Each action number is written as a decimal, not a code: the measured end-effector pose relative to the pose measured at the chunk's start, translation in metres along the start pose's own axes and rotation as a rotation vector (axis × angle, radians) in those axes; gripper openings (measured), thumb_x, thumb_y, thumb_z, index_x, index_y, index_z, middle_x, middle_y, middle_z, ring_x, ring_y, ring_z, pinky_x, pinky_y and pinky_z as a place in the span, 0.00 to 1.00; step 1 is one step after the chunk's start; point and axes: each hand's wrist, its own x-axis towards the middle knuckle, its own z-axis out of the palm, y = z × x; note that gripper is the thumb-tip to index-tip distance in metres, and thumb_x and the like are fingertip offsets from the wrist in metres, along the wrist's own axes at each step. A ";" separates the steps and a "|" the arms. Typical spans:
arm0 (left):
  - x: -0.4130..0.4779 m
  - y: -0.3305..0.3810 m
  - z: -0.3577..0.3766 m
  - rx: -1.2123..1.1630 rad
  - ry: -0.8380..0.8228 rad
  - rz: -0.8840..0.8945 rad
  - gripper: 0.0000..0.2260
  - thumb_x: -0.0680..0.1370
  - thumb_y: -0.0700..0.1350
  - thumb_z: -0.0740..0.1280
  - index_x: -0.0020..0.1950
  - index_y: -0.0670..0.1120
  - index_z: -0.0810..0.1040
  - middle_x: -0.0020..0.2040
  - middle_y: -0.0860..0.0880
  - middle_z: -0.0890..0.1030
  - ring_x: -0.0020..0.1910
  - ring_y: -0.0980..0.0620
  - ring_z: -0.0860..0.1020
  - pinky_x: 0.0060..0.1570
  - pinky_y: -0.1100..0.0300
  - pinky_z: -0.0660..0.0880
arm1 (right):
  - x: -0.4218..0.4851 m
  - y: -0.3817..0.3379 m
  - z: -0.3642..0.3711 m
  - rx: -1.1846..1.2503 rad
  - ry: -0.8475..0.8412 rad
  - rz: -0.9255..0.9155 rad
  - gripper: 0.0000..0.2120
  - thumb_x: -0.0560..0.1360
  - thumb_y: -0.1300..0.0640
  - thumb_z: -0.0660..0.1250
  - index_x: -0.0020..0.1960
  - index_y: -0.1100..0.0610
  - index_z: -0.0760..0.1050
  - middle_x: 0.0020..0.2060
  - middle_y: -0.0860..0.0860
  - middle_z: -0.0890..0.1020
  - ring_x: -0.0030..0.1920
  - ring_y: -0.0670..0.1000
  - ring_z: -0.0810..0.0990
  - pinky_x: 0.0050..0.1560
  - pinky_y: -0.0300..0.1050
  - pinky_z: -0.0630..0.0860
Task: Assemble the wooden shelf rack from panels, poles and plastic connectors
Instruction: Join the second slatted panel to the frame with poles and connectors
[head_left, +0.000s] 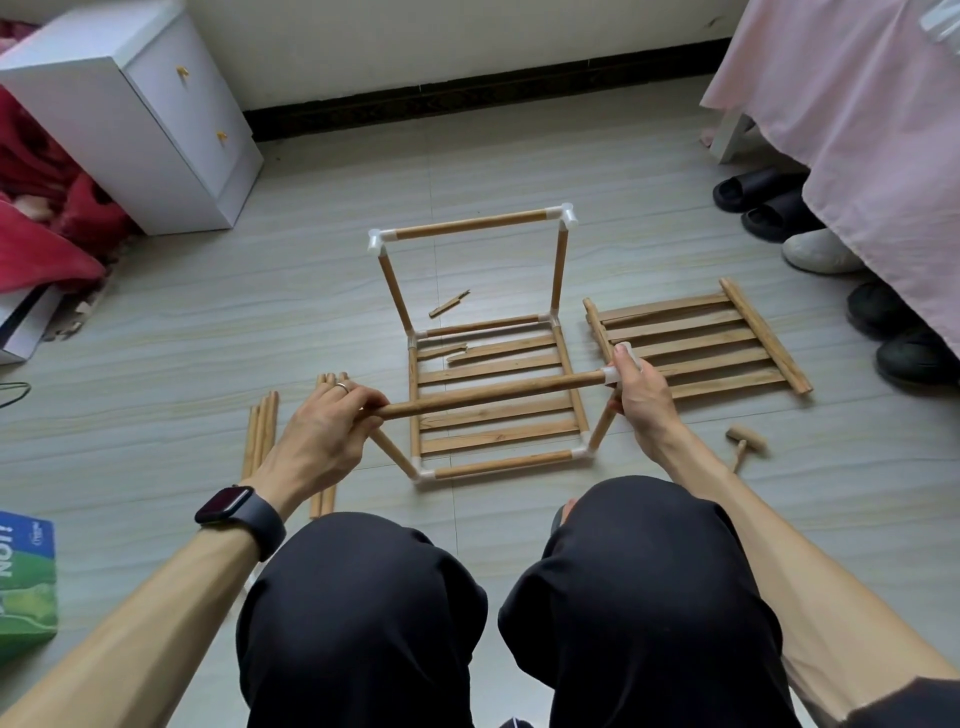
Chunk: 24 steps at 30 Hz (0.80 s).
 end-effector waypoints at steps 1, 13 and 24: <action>0.000 0.001 0.000 -0.002 0.000 0.001 0.07 0.79 0.44 0.70 0.56 0.51 0.80 0.43 0.64 0.69 0.45 0.57 0.66 0.42 0.67 0.62 | 0.000 0.000 0.000 -0.003 0.003 0.002 0.19 0.83 0.37 0.58 0.43 0.51 0.73 0.40 0.49 0.73 0.43 0.50 0.71 0.49 0.49 0.72; -0.003 0.002 -0.006 -0.191 -0.138 -0.098 0.07 0.81 0.45 0.68 0.58 0.52 0.82 0.46 0.60 0.76 0.46 0.58 0.75 0.44 0.63 0.69 | -0.002 -0.001 0.005 -0.031 0.046 -0.020 0.18 0.83 0.38 0.57 0.45 0.50 0.73 0.40 0.47 0.74 0.43 0.48 0.72 0.50 0.49 0.72; 0.026 0.022 -0.011 -0.126 -0.115 -0.089 0.10 0.82 0.46 0.66 0.62 0.49 0.82 0.49 0.54 0.76 0.46 0.55 0.73 0.41 0.65 0.68 | -0.004 -0.008 0.002 -0.018 0.033 -0.021 0.18 0.84 0.38 0.55 0.47 0.49 0.74 0.45 0.49 0.76 0.54 0.54 0.74 0.58 0.55 0.72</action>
